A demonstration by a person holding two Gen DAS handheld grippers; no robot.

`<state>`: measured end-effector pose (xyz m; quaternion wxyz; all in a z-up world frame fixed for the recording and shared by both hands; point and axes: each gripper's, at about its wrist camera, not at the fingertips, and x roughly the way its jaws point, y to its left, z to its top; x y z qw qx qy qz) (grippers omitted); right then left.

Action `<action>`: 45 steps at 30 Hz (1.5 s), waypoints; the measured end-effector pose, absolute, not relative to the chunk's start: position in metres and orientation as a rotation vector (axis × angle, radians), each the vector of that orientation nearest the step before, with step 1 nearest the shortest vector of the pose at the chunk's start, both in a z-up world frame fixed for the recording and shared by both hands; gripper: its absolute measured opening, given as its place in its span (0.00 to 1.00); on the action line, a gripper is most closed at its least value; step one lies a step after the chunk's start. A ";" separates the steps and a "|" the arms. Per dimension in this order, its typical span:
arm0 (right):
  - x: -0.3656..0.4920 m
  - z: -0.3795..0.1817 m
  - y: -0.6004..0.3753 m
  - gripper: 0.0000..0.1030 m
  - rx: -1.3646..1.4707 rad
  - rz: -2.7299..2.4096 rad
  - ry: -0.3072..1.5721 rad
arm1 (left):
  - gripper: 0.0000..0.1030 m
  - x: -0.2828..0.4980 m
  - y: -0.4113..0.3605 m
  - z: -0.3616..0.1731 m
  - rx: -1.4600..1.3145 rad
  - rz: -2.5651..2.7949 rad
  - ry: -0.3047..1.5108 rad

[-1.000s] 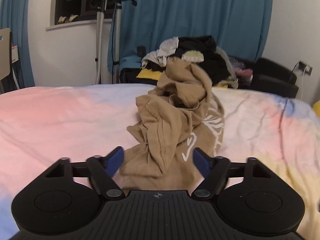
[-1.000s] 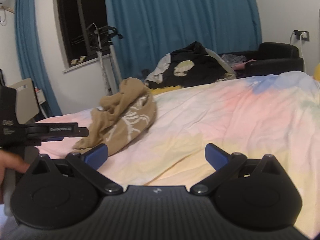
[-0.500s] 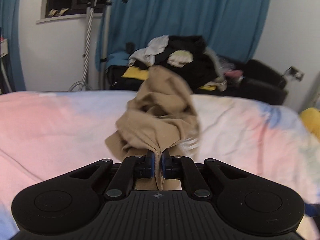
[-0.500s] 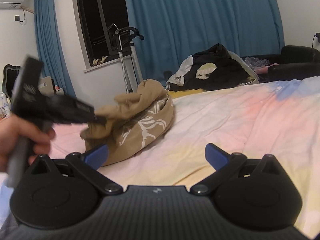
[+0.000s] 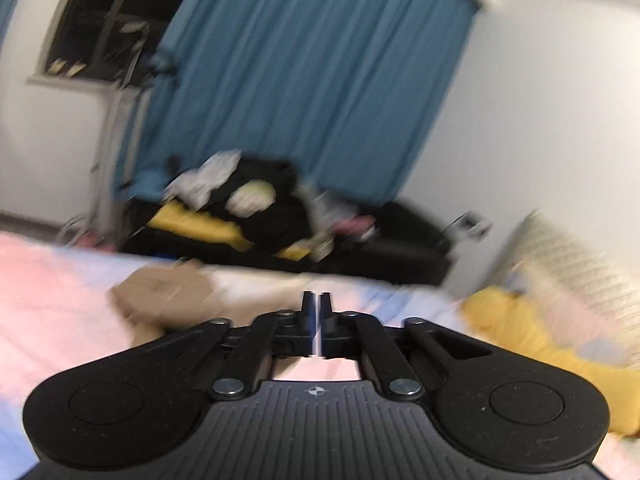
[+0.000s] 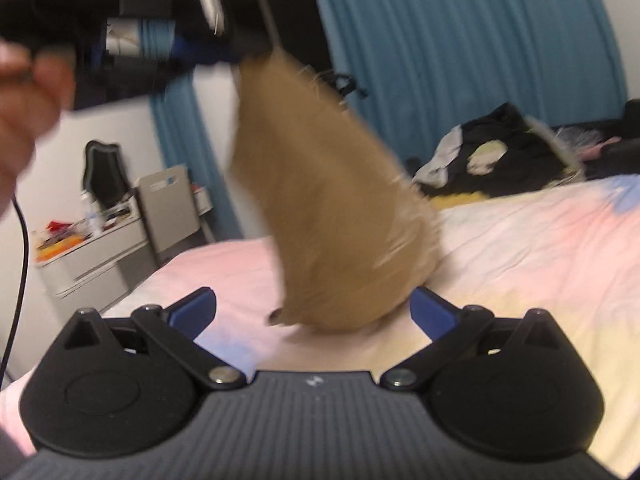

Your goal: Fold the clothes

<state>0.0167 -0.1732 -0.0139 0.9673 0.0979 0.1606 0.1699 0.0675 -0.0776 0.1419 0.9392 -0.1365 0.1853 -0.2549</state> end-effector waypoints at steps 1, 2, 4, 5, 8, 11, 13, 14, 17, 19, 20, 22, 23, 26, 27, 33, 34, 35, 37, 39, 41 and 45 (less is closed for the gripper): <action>0.015 -0.015 -0.168 1.00 0.198 0.353 0.334 | 0.00 0.060 -0.079 0.145 -0.276 -0.523 0.368; 0.014 -0.016 -0.164 1.00 0.195 0.361 0.342 | 0.00 0.052 -0.080 0.149 -0.272 -0.526 0.357; 0.015 -0.021 -0.156 1.00 0.171 0.350 0.372 | 0.00 0.043 -0.081 0.146 -0.258 -0.527 0.356; 0.018 -0.025 -0.153 1.00 0.166 0.346 0.397 | 0.01 0.040 -0.080 0.141 -0.250 -0.518 0.355; 0.025 -0.037 -0.149 1.00 0.171 0.336 0.474 | 0.01 0.038 -0.071 0.115 -0.245 -0.473 0.380; 0.031 -0.045 -0.155 0.99 0.204 0.297 0.547 | 0.03 0.039 -0.055 0.088 -0.295 -0.434 0.449; 0.034 -0.049 -0.167 0.99 0.252 0.236 0.582 | 0.06 0.049 -0.043 0.061 -0.342 -0.416 0.509; 0.035 -0.050 -0.175 1.00 0.280 0.194 0.597 | 0.15 0.055 -0.040 0.047 -0.360 -0.408 0.540; 0.037 -0.049 -0.205 1.00 0.349 0.078 0.623 | 0.44 0.069 -0.034 0.006 -0.394 -0.387 0.627; 0.038 -0.045 -0.225 1.00 0.393 0.011 0.608 | 0.44 0.080 -0.034 -0.021 -0.434 -0.423 0.698; 0.038 -0.043 -0.234 1.00 0.422 -0.013 0.598 | 0.44 0.086 -0.035 -0.035 -0.456 -0.439 0.742; 0.038 -0.041 -0.246 1.00 0.482 -0.042 0.581 | 0.44 0.096 -0.037 -0.054 -0.492 -0.452 0.825; 0.038 -0.041 -0.252 1.00 0.511 -0.056 0.574 | 0.44 0.097 -0.036 -0.064 -0.512 -0.462 0.850; 0.040 -0.039 -0.264 1.00 0.608 -0.074 0.565 | 0.46 0.104 -0.034 -0.091 -0.588 -0.497 0.912; 0.042 -0.038 -0.266 1.00 0.636 -0.067 0.564 | 0.46 0.108 -0.034 -0.098 -0.610 -0.507 0.928; 0.053 -0.036 -0.259 1.00 0.649 -0.025 0.563 | 0.02 0.113 -0.035 -0.110 -0.663 -0.556 0.871; 0.055 -0.037 -0.259 1.00 0.643 -0.022 0.568 | 0.02 0.114 -0.035 -0.109 -0.665 -0.559 0.853; 0.055 -0.038 -0.258 1.00 0.638 -0.020 0.575 | 0.02 0.115 -0.033 -0.106 -0.677 -0.561 0.831; 0.057 -0.041 -0.257 1.00 0.636 -0.005 0.586 | 0.02 0.113 -0.024 -0.096 -0.722 -0.560 0.777; 0.058 -0.043 -0.254 1.00 0.635 0.027 0.597 | 0.02 0.111 -0.012 -0.085 -0.790 -0.560 0.709; 0.054 -0.041 -0.245 1.00 0.600 0.059 0.590 | 0.02 0.108 0.000 -0.075 -0.847 -0.559 0.655; 0.047 -0.038 -0.206 1.00 0.453 0.189 0.579 | 0.02 0.107 0.014 -0.067 -0.924 -0.543 0.607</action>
